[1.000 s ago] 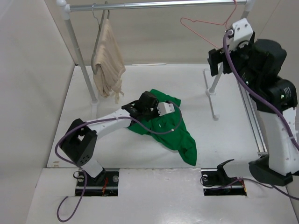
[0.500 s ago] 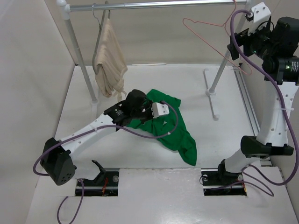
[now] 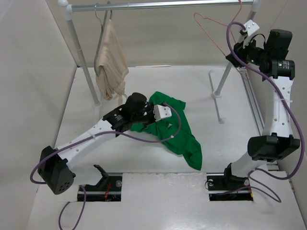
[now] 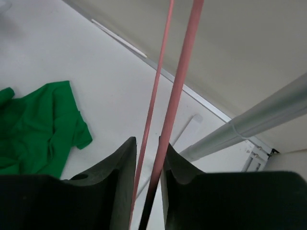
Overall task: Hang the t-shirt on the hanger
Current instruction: Grab a hanger with the right arm
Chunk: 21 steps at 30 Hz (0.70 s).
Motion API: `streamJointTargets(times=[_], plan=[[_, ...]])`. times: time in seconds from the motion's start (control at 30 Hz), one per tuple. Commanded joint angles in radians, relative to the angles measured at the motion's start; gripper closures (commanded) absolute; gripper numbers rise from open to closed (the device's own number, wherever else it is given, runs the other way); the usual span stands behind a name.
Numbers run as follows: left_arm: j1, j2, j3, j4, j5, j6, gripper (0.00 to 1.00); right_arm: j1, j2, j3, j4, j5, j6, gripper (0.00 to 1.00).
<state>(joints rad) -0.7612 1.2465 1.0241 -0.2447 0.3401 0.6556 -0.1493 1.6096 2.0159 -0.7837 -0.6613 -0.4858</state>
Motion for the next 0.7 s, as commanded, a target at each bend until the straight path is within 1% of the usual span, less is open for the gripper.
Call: streamJointTargets(times=[0.0,0.03,0.13,0.33,0.4,0.5,0.57,0.67], plan=[[0.002,-0.076,-0.001,0.071,0.019,-0.022,1.00,-0.003,-0.063,-0.034,0.110,-0.096,-0.017,0.73],[0.002,-0.088,-0.001,0.071,0.029,-0.022,1.00,-0.003,-0.072,-0.045,0.132,-0.107,-0.017,0.82],[0.002,-0.117,-0.012,0.108,0.049,-0.031,1.00,-0.003,-0.120,-0.088,0.170,-0.107,-0.017,1.00],[0.002,-0.117,-0.021,0.108,0.059,-0.085,1.00,-0.003,-0.191,-0.101,0.265,-0.089,0.021,1.00],[0.002,-0.117,-0.021,0.122,0.059,-0.094,1.00,-0.003,-0.207,-0.101,0.303,-0.041,0.030,1.00],[0.002,-0.108,-0.021,0.140,0.059,-0.131,1.00,0.031,-0.238,-0.101,0.363,-0.001,0.053,1.00],[0.002,-0.108,-0.021,0.151,0.059,-0.142,1.00,0.040,-0.249,-0.101,0.373,-0.001,0.053,1.00],[0.002,-0.108,-0.021,0.162,0.068,-0.166,1.00,0.040,-0.284,-0.138,0.330,-0.093,0.053,1.00]])
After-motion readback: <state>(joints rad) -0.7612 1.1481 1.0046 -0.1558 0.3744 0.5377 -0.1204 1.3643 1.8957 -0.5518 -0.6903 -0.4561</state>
